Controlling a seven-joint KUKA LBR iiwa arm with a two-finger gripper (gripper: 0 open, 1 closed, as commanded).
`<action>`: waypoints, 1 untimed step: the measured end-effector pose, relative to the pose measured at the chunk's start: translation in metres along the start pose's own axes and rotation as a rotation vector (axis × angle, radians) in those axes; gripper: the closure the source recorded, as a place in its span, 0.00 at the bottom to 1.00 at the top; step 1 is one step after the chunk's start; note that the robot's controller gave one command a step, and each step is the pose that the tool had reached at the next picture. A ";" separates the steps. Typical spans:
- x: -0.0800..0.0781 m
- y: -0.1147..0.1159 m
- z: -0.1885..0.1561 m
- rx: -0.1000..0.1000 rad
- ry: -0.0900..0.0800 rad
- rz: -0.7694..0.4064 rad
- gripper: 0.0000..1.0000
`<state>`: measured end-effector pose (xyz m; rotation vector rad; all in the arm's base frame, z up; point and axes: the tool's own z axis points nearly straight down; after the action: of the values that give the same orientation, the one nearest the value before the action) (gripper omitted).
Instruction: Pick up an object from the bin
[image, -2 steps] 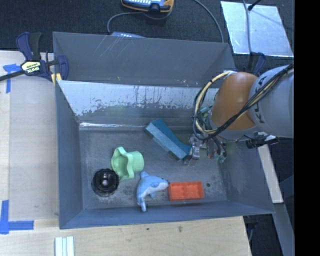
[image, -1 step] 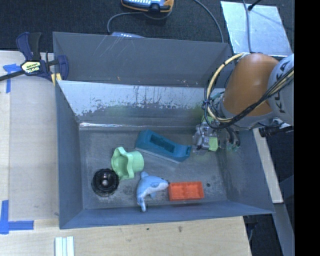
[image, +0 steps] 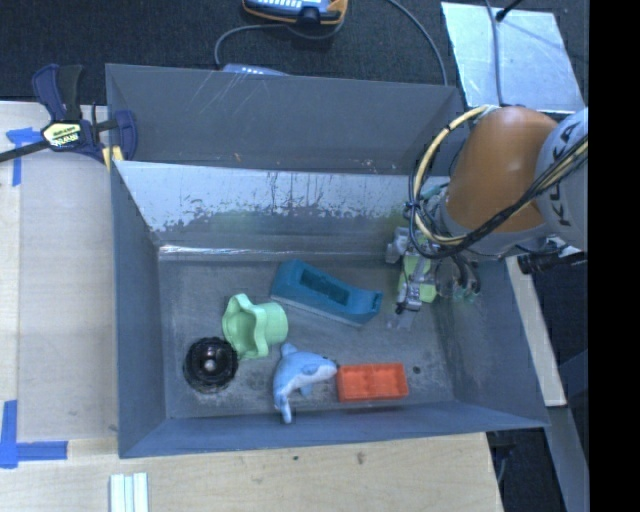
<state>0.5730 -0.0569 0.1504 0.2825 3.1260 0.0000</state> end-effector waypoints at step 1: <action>0.000 0.000 0.000 0.000 0.000 0.000 0.00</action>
Offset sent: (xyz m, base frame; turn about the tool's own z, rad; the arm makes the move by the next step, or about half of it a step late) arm 0.0000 0.0000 0.0000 0.0000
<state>0.5730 -0.0569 0.1504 0.2823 3.1261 -0.0002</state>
